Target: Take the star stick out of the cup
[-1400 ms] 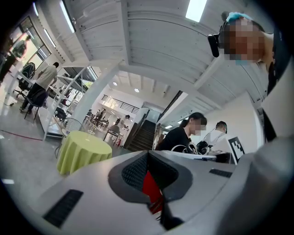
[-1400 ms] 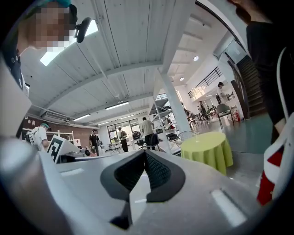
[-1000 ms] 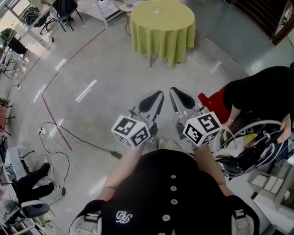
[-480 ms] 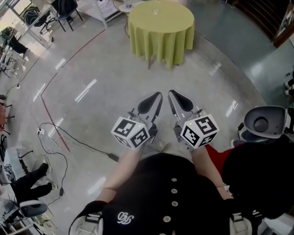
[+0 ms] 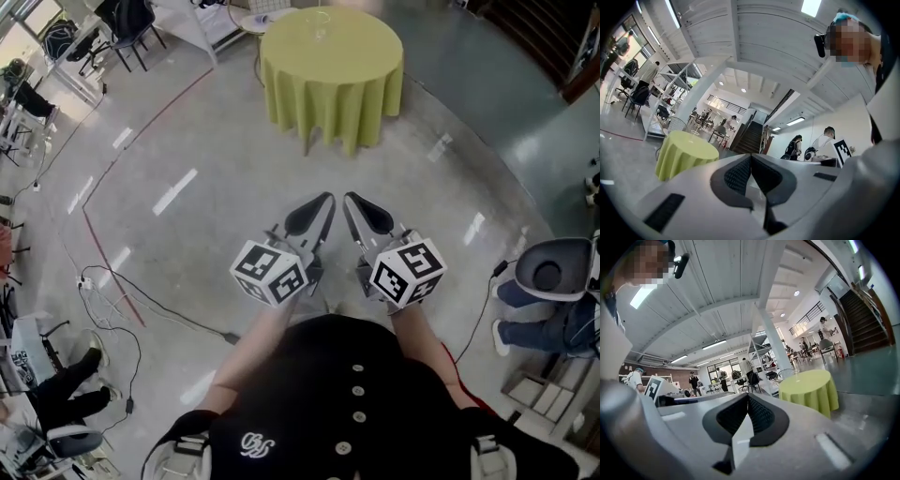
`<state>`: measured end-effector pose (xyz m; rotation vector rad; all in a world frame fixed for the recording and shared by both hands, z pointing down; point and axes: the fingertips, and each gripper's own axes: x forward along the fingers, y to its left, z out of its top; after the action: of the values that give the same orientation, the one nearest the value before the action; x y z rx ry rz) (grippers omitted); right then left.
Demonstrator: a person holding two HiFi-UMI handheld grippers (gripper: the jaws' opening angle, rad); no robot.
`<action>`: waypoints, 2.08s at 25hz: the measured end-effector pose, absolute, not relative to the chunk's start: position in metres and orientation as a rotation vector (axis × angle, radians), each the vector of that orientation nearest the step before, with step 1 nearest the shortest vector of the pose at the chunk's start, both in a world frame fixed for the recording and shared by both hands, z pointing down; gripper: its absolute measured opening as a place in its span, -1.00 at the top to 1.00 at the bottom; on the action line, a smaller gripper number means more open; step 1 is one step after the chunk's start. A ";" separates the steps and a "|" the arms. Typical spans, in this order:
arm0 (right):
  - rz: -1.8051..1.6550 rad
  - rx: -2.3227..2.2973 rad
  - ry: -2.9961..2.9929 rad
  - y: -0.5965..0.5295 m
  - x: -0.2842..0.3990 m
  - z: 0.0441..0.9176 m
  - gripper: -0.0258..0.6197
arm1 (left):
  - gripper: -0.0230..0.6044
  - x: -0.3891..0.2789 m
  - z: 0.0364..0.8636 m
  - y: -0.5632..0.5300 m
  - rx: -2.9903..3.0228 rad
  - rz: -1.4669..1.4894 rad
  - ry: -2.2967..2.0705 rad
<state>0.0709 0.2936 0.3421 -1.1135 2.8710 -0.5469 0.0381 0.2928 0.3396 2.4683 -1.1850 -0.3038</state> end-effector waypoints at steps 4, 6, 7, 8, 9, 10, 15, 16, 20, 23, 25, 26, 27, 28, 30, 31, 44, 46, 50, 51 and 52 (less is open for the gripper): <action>-0.528 -1.134 2.861 0.234 0.058 0.338 0.92 | 0.88 0.020 0.338 0.238 2.478 -0.302 -1.165; -0.520 -1.144 2.851 0.207 0.049 0.335 0.92 | 0.88 0.011 0.336 0.209 2.491 -0.298 -1.151; -0.512 -1.149 2.847 0.193 0.045 0.333 0.92 | 0.88 0.007 0.333 0.194 2.501 -0.298 -1.144; -0.503 -1.156 2.842 0.179 0.042 0.330 0.92 | 0.88 0.004 0.330 0.178 2.513 -0.300 -1.137; -0.496 -1.163 2.837 0.165 0.038 0.328 0.92 | 0.88 0.001 0.326 0.162 2.525 -0.302 -1.130; -0.492 -1.171 2.831 0.152 0.035 0.326 0.92 | 0.88 -0.002 0.322 0.148 2.535 -0.304 -1.122; -0.478 -1.216 2.805 0.096 0.020 0.316 0.92 | 0.88 -0.013 0.311 0.096 2.571 -0.292 -1.063; -0.474 -1.221 2.803 0.088 0.016 0.315 0.92 | 0.88 -0.016 0.312 0.087 2.572 -0.291 -1.055; -0.484 -1.242 2.798 0.060 0.006 0.320 0.92 | 0.88 -0.025 0.318 0.062 2.567 -0.285 -1.024; -0.496 -1.254 2.791 0.046 -0.001 0.322 0.92 | 0.88 -0.032 0.320 0.050 2.566 -0.287 -1.013; -0.504 -1.259 2.792 0.041 -0.005 0.326 0.92 | 0.88 -0.037 0.323 0.044 2.555 -0.291 -1.009; -0.510 -1.262 2.794 0.039 -0.007 0.328 0.92 | 0.88 -0.038 0.325 0.042 2.551 -0.290 -1.005; -0.517 -1.266 2.797 0.037 -0.008 0.330 0.92 | 0.88 -0.039 0.327 0.039 2.547 -0.286 -1.002; -0.525 -1.269 2.799 0.035 -0.009 0.332 0.92 | 0.88 -0.040 0.330 0.038 2.542 -0.282 -0.998; -0.539 -1.276 2.801 0.032 -0.009 0.335 0.92 | 0.88 -0.041 0.333 0.034 2.528 -0.278 -0.992; -0.544 -1.278 2.802 0.030 -0.009 0.336 0.92 | 0.88 -0.041 0.335 0.032 2.522 -0.278 -0.990; -0.581 -1.278 2.839 -0.018 -0.014 0.353 0.92 | 0.88 -0.049 0.351 -0.012 2.476 -0.267 -1.001; -0.590 -1.282 2.836 -0.032 -0.011 0.357 0.92 | 0.88 -0.048 0.354 -0.026 2.472 -0.269 -1.002; -0.593 -1.273 2.842 -0.060 -0.008 0.361 0.92 | 0.88 -0.047 0.357 -0.054 2.464 -0.279 -1.022; -0.588 -1.267 2.846 -0.067 -0.008 0.361 0.92 | 0.88 -0.046 0.358 -0.062 2.461 -0.282 -1.026; -0.583 -1.262 2.849 -0.074 -0.007 0.360 0.92 | 0.88 -0.046 0.358 -0.070 2.459 -0.286 -1.031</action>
<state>-0.0073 -0.0737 0.3602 -1.2616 2.8489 -0.5832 -0.0457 -0.0699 0.3575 2.4590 -1.0309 -0.2863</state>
